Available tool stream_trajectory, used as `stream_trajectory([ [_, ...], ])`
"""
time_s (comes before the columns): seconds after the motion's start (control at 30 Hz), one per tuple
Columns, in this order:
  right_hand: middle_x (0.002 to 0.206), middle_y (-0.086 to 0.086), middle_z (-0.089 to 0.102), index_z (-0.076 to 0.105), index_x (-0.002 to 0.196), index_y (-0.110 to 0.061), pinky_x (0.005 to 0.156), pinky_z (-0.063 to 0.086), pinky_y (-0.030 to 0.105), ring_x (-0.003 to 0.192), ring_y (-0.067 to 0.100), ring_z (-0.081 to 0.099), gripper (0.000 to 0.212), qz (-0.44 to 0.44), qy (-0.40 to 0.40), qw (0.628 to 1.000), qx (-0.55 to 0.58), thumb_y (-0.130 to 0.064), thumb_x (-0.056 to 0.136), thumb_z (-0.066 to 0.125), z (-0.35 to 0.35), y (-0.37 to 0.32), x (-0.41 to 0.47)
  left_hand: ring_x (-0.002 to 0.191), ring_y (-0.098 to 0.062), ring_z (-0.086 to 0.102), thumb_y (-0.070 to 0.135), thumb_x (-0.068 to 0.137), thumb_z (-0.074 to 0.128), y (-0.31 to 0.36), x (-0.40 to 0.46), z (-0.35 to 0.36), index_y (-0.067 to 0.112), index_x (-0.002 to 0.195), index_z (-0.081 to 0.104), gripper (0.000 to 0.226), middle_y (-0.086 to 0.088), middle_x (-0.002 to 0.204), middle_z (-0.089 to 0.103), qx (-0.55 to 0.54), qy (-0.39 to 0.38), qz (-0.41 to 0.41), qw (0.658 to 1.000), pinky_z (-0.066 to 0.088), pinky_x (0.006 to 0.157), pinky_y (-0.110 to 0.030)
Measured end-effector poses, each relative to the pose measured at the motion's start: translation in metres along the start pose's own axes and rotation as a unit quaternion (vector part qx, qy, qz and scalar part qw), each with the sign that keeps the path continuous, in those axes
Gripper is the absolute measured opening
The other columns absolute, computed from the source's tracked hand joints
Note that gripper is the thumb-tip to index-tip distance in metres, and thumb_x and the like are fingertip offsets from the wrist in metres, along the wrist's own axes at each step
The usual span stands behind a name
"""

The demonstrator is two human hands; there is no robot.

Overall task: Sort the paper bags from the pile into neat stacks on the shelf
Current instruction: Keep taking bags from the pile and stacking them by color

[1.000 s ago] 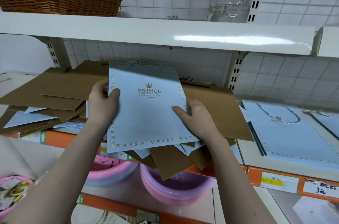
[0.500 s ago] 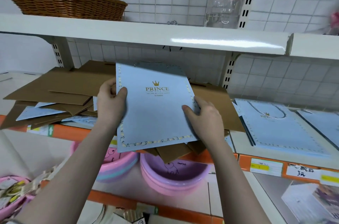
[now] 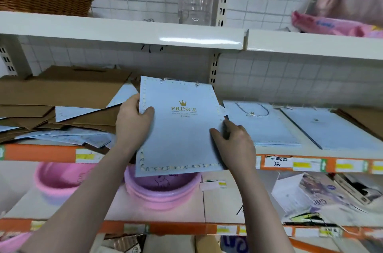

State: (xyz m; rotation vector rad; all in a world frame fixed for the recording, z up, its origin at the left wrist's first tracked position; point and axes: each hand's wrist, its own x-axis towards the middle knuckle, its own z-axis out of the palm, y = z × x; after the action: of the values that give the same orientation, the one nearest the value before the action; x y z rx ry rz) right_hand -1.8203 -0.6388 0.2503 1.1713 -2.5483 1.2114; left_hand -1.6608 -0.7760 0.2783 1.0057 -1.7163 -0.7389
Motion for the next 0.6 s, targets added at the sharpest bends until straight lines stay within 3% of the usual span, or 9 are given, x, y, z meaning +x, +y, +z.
stream_trajectory([
  [0.13, 0.083, 0.006, 0.046, 0.041, 0.08, -0.018, 0.062, 0.033, 0.032, 0.074, 0.029, 0.044, 0.026, 0.024, 0.011, 1.0, -0.001, -0.04, 0.087, 0.053, -0.022, 0.034, 0.012, 0.095, -0.028, 0.054, 0.012, 0.084, 0.055, 0.018, 0.0, 0.041, 0.012, 0.099, 0.06, 0.016, -0.006, 0.102, 0.064, 0.037, -0.025, 0.033, 0.998, 0.038, 0.068, -0.033],
  [0.23, 0.081, 0.006, 0.046, 0.04, 0.078, -0.016, 0.061, 0.032, 0.032, 0.073, 0.029, 0.044, 0.028, 0.044, 0.021, 0.999, -0.003, -0.039, 0.088, 0.052, -0.044, 0.068, 0.026, 0.095, -0.032, 0.052, 0.012, 0.082, 0.056, 0.038, -0.002, 0.086, 0.008, 0.094, 0.058, 0.013, -0.011, 0.097, 0.061, 0.057, -0.052, 0.049, 0.996, 0.034, 0.064, -0.032],
  [0.47, 0.08, 0.005, 0.044, 0.046, 0.081, -0.014, 0.063, 0.034, 0.033, 0.073, 0.029, 0.043, 0.028, 0.066, 0.029, 0.996, -0.044, -0.04, 0.088, 0.051, -0.101, 0.172, 0.083, 0.089, -0.026, 0.052, 0.019, 0.083, 0.059, 0.083, -0.012, 0.217, 0.014, 0.103, 0.059, 0.021, -0.008, 0.104, 0.057, 0.043, -0.108, 0.041, 0.992, 0.037, 0.066, -0.032],
  [0.53, 0.082, 0.006, 0.045, 0.046, 0.081, -0.014, 0.064, 0.034, 0.032, 0.074, 0.029, 0.042, 0.028, 0.067, 0.031, 0.996, -0.05, -0.04, 0.088, 0.051, -0.113, 0.2, 0.104, 0.086, -0.027, 0.054, 0.024, 0.079, 0.056, 0.093, -0.016, 0.252, 0.016, 0.096, 0.058, 0.019, -0.007, 0.097, 0.059, 0.03, -0.115, 0.041, 0.992, 0.04, 0.065, -0.032],
  [0.6, 0.08, 0.006, 0.045, 0.046, 0.08, -0.013, 0.062, 0.033, 0.031, 0.072, 0.03, 0.043, 0.028, 0.065, 0.027, 0.996, -0.054, -0.038, 0.089, 0.051, -0.12, 0.225, 0.123, 0.074, -0.024, 0.047, 0.018, 0.079, 0.056, 0.102, -0.019, 0.283, 0.016, 0.076, 0.05, 0.007, -0.004, 0.077, 0.053, 0.031, -0.106, 0.043, 0.993, 0.032, 0.055, -0.028],
])
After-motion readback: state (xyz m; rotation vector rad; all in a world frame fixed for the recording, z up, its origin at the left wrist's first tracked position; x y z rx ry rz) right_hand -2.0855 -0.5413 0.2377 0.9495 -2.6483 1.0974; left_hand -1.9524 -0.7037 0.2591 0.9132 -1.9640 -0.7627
